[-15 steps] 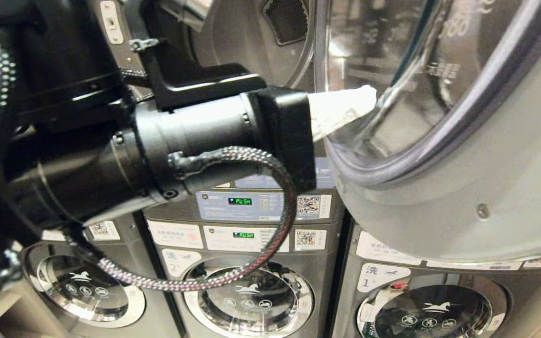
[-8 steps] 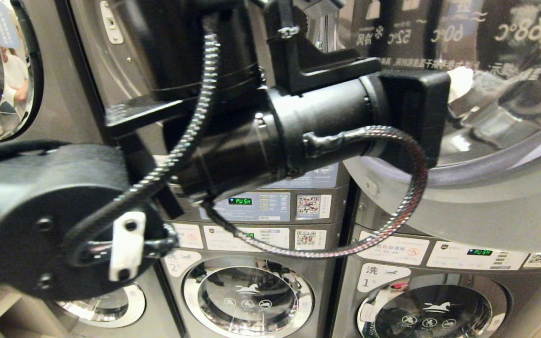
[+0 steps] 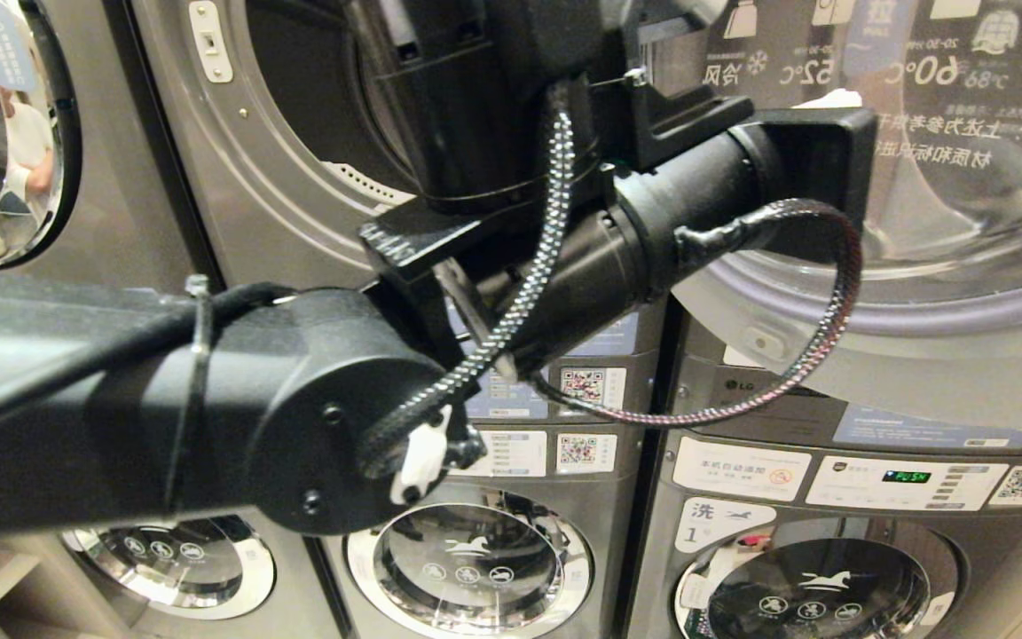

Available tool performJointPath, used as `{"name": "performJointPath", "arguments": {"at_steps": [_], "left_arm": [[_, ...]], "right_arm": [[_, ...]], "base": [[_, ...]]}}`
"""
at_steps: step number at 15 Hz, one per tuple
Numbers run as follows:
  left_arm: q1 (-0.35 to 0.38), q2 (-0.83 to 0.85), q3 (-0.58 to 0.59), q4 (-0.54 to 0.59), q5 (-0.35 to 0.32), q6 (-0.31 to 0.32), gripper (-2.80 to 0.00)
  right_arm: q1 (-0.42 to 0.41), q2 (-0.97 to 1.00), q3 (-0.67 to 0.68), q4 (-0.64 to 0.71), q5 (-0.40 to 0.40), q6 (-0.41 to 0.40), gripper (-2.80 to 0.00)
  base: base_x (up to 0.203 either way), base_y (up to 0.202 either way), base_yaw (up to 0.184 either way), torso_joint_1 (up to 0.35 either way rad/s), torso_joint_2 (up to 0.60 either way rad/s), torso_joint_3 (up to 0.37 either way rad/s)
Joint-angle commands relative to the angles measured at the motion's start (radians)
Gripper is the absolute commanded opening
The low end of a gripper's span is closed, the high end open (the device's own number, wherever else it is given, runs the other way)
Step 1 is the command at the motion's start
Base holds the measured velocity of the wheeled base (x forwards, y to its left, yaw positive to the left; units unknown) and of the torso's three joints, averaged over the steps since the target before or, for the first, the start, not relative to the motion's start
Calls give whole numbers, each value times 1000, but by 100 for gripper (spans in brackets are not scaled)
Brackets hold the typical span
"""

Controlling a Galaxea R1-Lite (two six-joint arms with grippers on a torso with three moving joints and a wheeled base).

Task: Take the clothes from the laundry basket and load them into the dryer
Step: Open the dryer

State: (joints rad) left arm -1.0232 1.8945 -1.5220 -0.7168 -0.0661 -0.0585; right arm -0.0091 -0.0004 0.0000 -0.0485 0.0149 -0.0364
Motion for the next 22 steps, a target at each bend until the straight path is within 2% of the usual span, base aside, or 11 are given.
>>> {"name": "performJointPath", "arguments": {"at_steps": [1, 3, 5, 9, 11, 14, 17, 18, 20, 22], "left_arm": [[38, -82, 63, -2, 12, 2, -280], [104, -188, 204, 7, 21, 20, -280], [183, -316, 409, 12, 21, 30, -280], [426, -681, 860, 75, 16, 30, -280], [509, -833, 1049, 149, 1, 10, -280], [547, -959, 1285, 221, -34, -10, -280], [555, -1051, 1479, 244, -43, -14, -280], [557, -1113, 1515, 295, -41, -16, -280], [557, -1279, 1517, 472, -36, -16, -280], [555, -1422, 1489, 737, 3, -28, -280]], "right_arm": [[0, 0, 18, 1, 0, 0, -280], [0, 0, 18, 1, 2, -2, -280], [0, 0, 18, 1, 0, -2, -280], [0, 0, 18, 1, 0, 0, -280], [0, 0, 18, 1, 0, 0, -280], [0, 0, 18, 1, 0, 1, -280], [0, 0, 18, 1, -2, 9, -280], [0, 0, 18, 1, -4, 15, -280], [0, 0, 18, 1, -6, 24, -280], [0, 0, 18, -1, -6, 12, -280]], "base": [[0, 0, 0, 0, 0, 0], [0, 0, 0, 0, 0, 0], [0, 0, 0, 0, 0, 0], [0, 0, 0, 0, 0, 0], [0, 0, 0, 0, 0, 0], [0, 0, 0, 0, 0, 0], [0, 0, 0, 0, 0, 0], [0, 0, 0, 0, 0, 0], [0, 0, 0, 0, 0, 0], [0, 0, 0, 0, 0, 0]]}}
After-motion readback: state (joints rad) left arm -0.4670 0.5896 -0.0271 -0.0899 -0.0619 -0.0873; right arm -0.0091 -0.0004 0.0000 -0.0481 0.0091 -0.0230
